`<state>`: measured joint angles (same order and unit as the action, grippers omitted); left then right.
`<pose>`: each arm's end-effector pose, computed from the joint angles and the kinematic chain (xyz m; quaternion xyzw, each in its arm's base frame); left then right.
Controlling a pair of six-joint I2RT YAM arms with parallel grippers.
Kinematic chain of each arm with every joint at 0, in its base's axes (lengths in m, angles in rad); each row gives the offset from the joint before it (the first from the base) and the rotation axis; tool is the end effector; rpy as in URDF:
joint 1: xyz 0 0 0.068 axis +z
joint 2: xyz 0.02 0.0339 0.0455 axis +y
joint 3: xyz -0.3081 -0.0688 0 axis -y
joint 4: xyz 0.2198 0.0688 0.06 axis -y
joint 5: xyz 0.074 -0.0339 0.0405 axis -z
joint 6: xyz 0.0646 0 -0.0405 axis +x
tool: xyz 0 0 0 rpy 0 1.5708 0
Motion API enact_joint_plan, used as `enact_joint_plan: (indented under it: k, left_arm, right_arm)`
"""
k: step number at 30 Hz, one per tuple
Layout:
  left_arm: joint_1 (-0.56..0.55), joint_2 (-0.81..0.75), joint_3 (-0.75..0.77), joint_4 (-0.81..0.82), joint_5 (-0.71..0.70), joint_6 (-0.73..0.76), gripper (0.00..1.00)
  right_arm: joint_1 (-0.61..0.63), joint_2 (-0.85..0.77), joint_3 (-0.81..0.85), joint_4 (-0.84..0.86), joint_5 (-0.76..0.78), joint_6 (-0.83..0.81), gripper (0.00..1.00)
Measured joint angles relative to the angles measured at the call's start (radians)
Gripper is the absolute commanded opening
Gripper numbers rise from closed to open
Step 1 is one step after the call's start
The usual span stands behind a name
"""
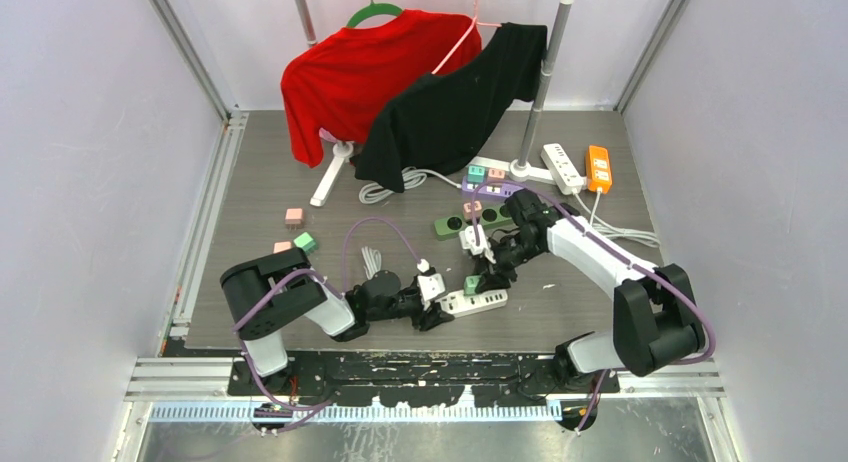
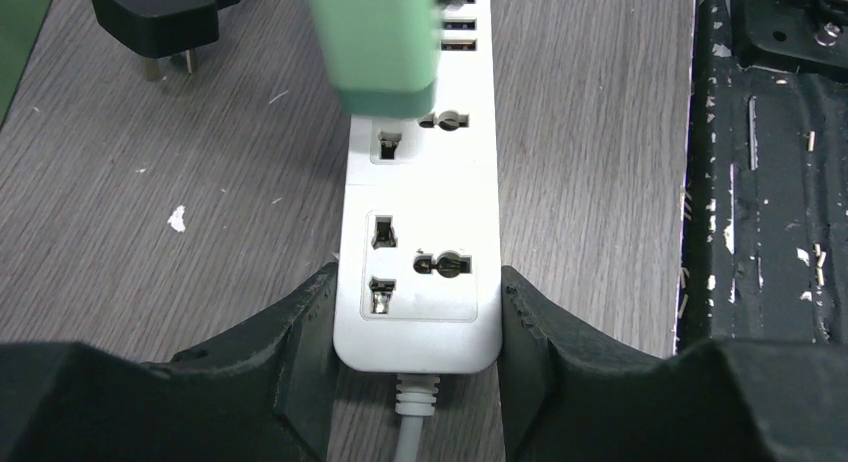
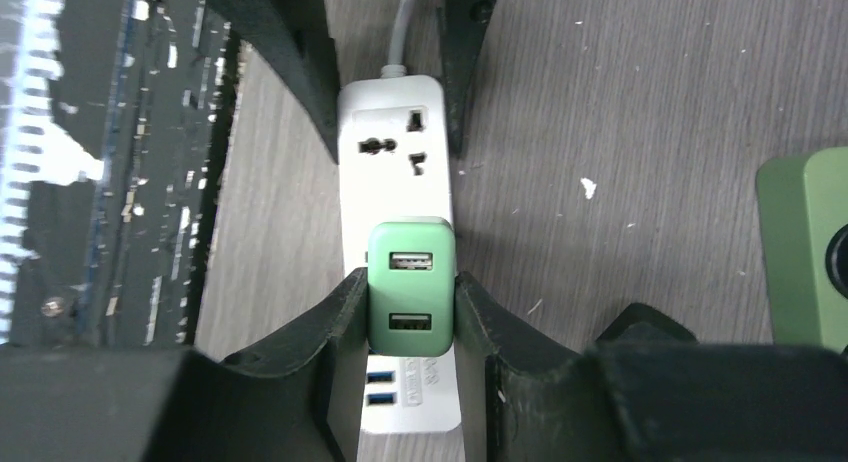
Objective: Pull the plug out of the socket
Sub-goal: Remove the plug from the socket.
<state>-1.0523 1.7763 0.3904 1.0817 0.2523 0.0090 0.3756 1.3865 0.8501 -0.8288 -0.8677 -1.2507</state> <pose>0.1409 -0.2795 0.1692 0.4689 0.6520 -0.3805 0.4585 0.1743 0.1217 0.2423 -0.6853 0.5889 0.3393 0.2615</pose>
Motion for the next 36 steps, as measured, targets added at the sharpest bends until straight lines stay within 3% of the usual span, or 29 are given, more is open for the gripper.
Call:
enact_joint_plan:
  k: [4,9,14,24,33,36]
  left_arm:
    - [0.004,0.000,0.000,-0.001,-0.013,-0.002,0.08]
    - [0.008,-0.020,0.000,-0.033,-0.028,-0.005,0.47]
    - [0.009,-0.085,0.001,-0.127,-0.035,-0.023,0.69]
    - [0.014,-0.367,0.081,-0.409,-0.051,-0.124,0.79]
    - [0.019,-0.626,0.206,-0.778,-0.150,-0.292,1.00]
    - [0.021,-0.661,0.249,-0.855,-0.190,-0.349,1.00]
  right_arm:
    - [-0.036,-0.011,0.023,-0.090,-0.047,-0.041,0.01]
    - [-0.055,-0.019,0.047,-0.151,-0.096,-0.039,0.01]
    - [-0.082,-0.019,0.075,-0.129,-0.134,0.121,0.01]
    - [-0.166,-0.019,0.095,0.066,-0.202,0.612,0.01]
    - [-0.197,-0.019,0.094,0.263,-0.243,1.014,0.01]
    - [-0.201,-0.014,0.094,0.307,-0.252,1.106,0.01]
